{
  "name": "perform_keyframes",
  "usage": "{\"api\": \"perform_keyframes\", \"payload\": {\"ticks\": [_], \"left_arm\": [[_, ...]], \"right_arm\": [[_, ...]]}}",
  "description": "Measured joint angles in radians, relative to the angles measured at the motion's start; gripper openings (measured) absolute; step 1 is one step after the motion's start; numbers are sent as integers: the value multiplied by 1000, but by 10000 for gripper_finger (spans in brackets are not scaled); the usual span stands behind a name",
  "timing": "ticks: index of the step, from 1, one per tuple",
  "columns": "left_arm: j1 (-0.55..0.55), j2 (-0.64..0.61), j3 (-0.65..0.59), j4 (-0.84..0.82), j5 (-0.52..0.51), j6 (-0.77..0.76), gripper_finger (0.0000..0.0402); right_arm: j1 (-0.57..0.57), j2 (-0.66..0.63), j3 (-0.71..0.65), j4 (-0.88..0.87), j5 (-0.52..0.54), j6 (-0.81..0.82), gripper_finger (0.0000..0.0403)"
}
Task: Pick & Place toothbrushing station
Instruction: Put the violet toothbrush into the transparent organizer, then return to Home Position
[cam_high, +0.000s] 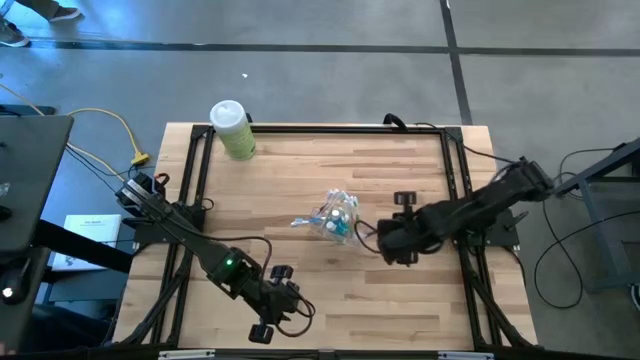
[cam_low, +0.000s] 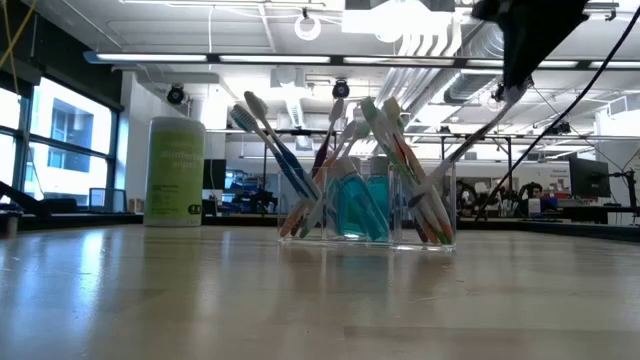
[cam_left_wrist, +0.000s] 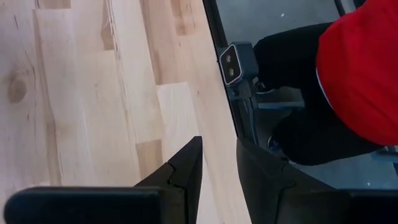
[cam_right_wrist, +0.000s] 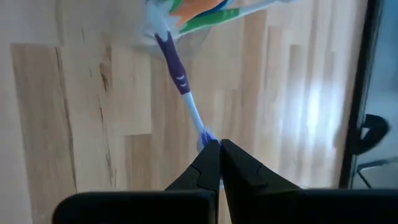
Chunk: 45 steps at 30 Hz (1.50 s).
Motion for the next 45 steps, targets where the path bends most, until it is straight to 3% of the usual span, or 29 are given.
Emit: {"api": "perform_keyframes", "payload": {"ticks": [11, 18, 23, 29, 35, 40, 45], "left_arm": [[3, 0, 0, 1, 0, 18, 95], [3, 0, 0, -1, 0, 38, 95], [3, 0, 0, -2, 0, 59, 95], [-1, 0, 0, -3, -26, 62, 95], [-13, 0, 0, -3, -26, 62, 95], [-13, 0, 0, -3, -26, 61, 95], [0, -1, 0, -5, -107, 29, 95]], "right_arm": [[-80, 228, 176, 35, 17, -227, 3], [-79, 252, 238, 86, 53, -305, 3], [-79, 253, 241, 214, 66, -393, 9], [-82, 253, 241, 412, 122, -470, 44], [-81, 253, 241, 467, 185, -494, 122], [-73, 253, 241, 485, 313, -556, 195], [-23, 236, 241, 484, 608, -552, 224]]}}
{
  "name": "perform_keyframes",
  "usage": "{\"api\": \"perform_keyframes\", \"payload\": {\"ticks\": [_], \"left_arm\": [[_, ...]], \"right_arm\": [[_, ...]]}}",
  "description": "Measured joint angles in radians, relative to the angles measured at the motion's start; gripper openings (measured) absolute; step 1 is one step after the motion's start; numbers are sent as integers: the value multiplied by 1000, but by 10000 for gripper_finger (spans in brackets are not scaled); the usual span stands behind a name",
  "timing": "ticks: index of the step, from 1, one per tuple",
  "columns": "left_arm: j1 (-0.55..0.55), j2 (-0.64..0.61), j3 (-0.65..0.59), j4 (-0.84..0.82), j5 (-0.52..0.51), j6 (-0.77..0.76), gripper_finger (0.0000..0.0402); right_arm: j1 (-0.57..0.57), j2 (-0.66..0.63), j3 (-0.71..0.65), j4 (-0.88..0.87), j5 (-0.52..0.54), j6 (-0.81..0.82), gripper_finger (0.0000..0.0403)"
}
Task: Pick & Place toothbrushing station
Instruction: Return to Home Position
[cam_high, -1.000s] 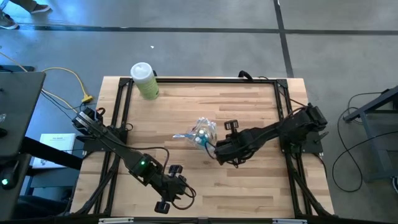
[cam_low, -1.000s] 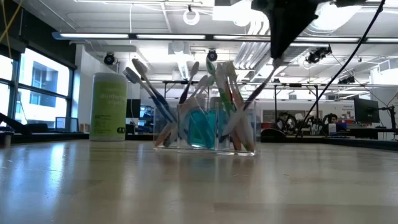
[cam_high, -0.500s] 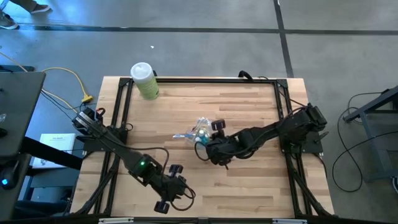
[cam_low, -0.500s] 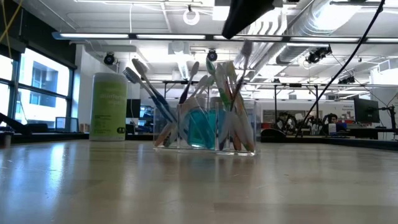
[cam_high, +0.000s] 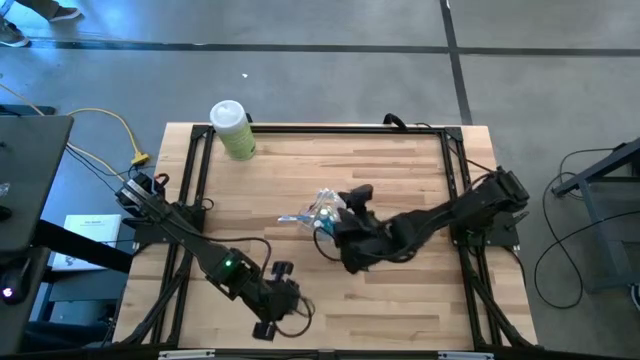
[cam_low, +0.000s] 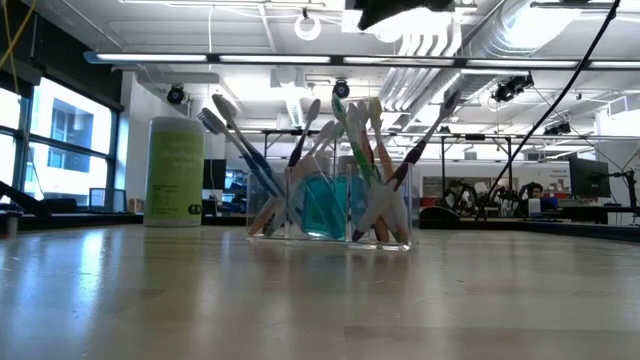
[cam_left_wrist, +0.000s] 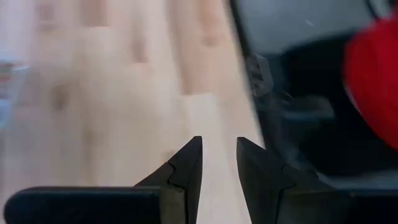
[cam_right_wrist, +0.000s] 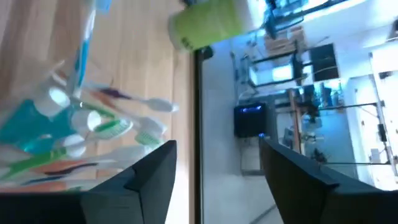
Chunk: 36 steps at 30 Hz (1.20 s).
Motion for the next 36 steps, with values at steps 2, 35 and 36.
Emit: {"api": "perform_keyframes", "payload": {"ticks": [2, 35, 36], "left_arm": [[14, -18, 0, -12, -66, -47, 94], [453, -808, -469, -83, -276, 181, 3], [461, -832, -512, -29, -240, 176, 3]], "right_arm": [[37, -21, 0, 13, -3, 7, 221], [234, -1120, -873, 406, -387, 401, 3], [227, -1159, -928, 471, -411, 377, 3]]}}
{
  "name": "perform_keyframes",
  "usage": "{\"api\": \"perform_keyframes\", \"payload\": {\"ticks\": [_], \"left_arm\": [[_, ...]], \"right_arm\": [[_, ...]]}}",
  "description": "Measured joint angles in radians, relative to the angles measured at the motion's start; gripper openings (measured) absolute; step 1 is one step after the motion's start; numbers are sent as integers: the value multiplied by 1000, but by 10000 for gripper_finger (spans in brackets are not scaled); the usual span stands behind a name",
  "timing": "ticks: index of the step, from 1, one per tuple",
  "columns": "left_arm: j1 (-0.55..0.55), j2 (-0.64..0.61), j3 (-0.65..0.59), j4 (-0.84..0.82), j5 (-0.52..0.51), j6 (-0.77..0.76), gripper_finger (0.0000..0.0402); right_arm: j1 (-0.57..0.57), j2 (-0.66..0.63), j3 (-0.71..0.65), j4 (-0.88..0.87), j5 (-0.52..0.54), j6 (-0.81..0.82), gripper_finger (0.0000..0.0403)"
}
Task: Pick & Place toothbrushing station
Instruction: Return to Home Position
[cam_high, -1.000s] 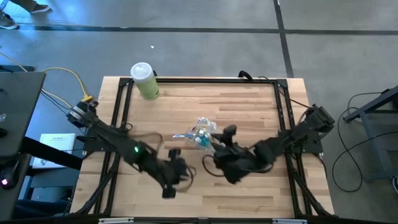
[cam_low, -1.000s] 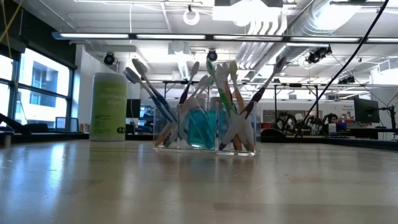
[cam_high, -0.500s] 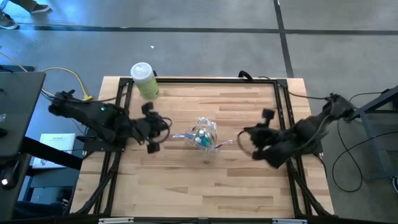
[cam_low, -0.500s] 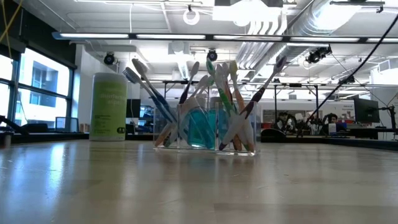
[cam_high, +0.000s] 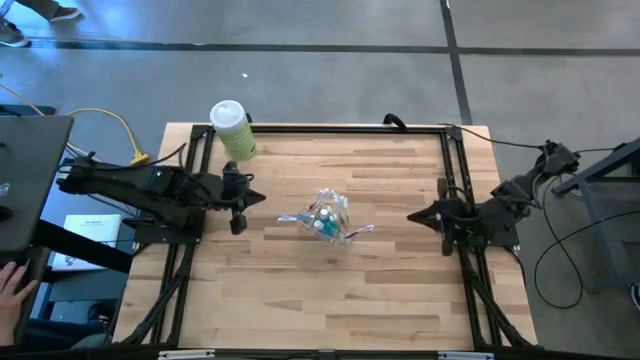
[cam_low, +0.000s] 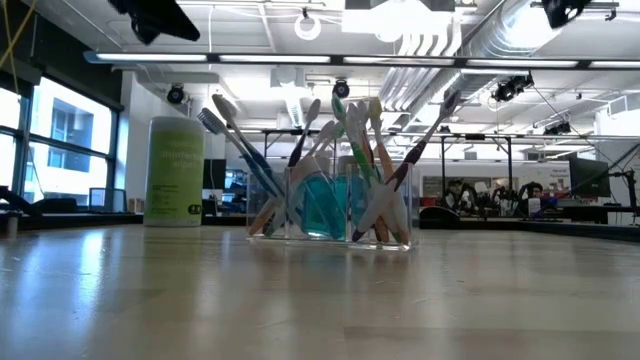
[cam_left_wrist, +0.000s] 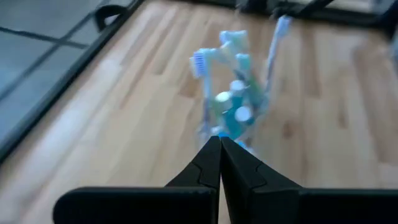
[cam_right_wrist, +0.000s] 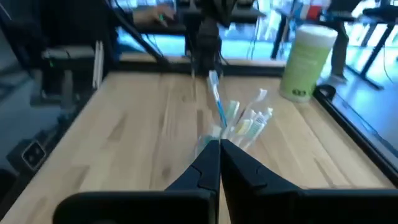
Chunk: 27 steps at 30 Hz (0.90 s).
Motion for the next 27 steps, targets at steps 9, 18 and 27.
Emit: {"api": "perform_keyframes", "payload": {"ticks": [9, 18, 27], "left_arm": [[-8, -173, -366, 369, 38, -39, 3], [-80, -273, -578, 660, 40, -20, 3], [-129, -283, -703, 847, 36, 63, 3]], "right_arm": [[-95, -273, -372, 331, -187, -75, 3], [-180, -396, -569, 530, -325, -92, 3], [-229, -424, -648, 637, -409, -113, 3]]}}
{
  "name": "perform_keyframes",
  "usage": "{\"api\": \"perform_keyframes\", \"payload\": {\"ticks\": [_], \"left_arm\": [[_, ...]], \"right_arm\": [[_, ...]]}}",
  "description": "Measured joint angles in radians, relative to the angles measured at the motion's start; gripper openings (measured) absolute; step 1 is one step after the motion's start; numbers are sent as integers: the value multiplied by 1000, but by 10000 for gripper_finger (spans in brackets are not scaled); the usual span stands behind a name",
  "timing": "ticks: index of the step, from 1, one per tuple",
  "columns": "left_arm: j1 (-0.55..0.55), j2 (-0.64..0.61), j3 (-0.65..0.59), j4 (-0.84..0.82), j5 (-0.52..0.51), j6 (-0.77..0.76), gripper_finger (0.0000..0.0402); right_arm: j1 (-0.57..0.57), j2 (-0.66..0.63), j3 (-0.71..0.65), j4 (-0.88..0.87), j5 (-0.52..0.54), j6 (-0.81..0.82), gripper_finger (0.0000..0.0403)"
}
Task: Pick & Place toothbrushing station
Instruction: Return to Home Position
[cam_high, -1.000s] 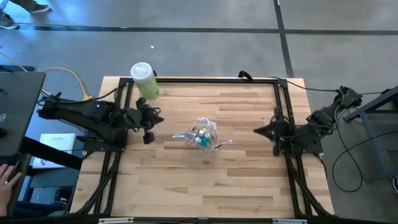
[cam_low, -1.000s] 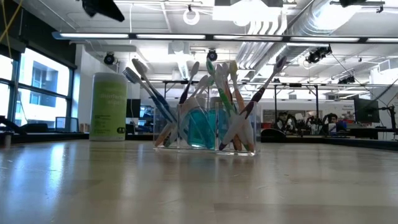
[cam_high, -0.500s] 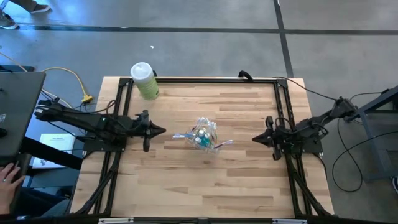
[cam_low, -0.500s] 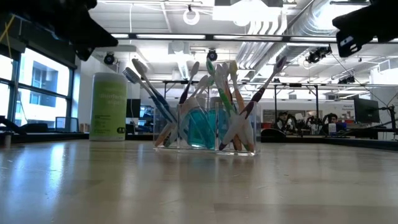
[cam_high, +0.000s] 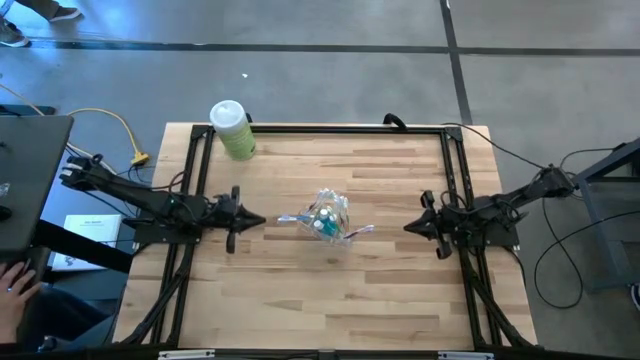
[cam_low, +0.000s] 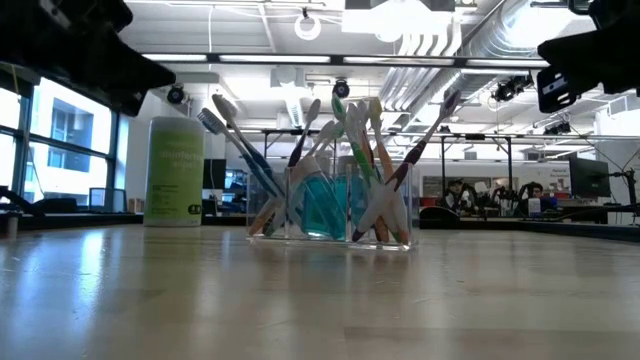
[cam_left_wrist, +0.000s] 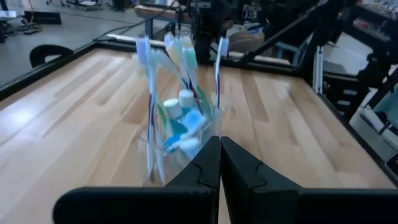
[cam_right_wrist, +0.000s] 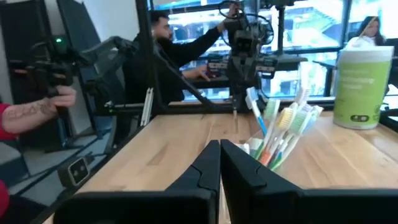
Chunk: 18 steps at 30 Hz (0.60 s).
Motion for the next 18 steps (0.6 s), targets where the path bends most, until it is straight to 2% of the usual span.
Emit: {"api": "perform_keyframes", "payload": {"ticks": [4, 11, 18], "left_arm": [[-12, 0, -63, 57, 0, 1, 3], [-12, -1, -182, 258, -1, 27, 3], [-1, -68, -190, 179, -10, 31, 3]], "right_arm": [[-3, 0, 0, 27, -34, -12, 3], [-3, 0, -1, 11, 6, -27, 3], [-3, 0, -1, -43, 7, -24, 3]]}}
